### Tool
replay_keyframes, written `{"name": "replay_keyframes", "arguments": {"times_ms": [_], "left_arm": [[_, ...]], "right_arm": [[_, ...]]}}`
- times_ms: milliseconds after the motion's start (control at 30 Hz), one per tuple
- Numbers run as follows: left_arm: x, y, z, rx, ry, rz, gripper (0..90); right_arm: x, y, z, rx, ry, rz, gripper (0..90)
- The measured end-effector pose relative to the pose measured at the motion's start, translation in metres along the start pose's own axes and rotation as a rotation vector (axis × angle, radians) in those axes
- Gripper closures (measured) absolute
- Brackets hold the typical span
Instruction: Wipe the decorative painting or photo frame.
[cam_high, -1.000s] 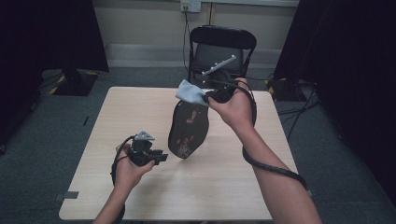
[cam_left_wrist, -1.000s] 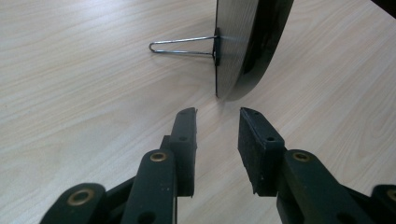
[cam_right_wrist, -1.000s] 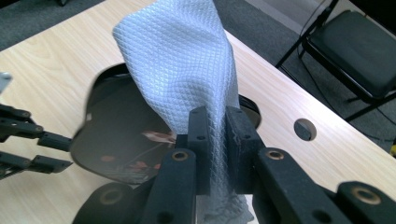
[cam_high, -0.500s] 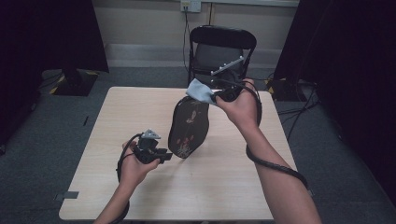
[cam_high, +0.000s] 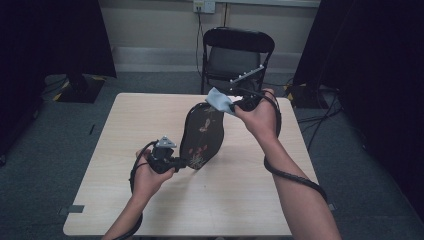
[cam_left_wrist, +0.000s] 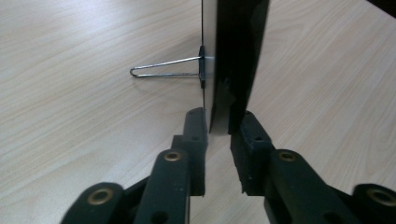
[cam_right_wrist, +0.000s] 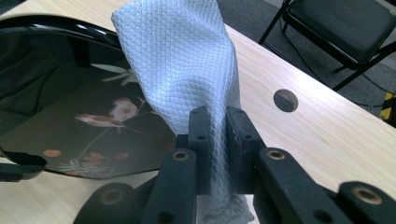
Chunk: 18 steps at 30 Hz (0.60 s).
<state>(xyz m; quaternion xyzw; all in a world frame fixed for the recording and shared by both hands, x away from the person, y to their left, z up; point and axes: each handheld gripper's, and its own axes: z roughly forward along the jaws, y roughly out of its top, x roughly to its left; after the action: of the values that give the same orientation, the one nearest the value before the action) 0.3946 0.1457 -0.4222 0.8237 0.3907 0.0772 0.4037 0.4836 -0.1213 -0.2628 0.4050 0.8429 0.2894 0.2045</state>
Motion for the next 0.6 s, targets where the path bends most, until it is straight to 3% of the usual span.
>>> {"name": "replay_keyframes", "arguments": {"times_ms": [600], "left_arm": [[0.003, -0.001, -0.005, 0.015, -0.005, 0.023, 78.7]], "right_arm": [[-0.013, -0.025, 0.031, 0.041, -0.019, 0.055, 81.9]]}}
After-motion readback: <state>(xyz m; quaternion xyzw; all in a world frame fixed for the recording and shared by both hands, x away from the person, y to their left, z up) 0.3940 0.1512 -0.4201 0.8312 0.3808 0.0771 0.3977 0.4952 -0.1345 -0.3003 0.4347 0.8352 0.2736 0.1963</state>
